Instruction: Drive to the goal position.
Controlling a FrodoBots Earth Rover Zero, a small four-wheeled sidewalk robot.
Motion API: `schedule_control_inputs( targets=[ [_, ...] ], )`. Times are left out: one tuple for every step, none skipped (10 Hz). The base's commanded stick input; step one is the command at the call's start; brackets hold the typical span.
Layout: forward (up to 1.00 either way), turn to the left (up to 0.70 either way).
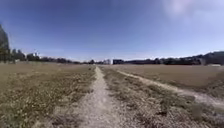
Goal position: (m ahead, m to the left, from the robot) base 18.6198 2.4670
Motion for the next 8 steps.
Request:
schedule_control_inputs(
  targets=[
    [0.7,0.0],
    [0.7,0.0],
    [0.7,0.0],
    [0.7,0.0],
    [0.7,0.0],
    [0.7,0.0],
    [0.7,0.0],
    [0.7,0.0]
  ],
)
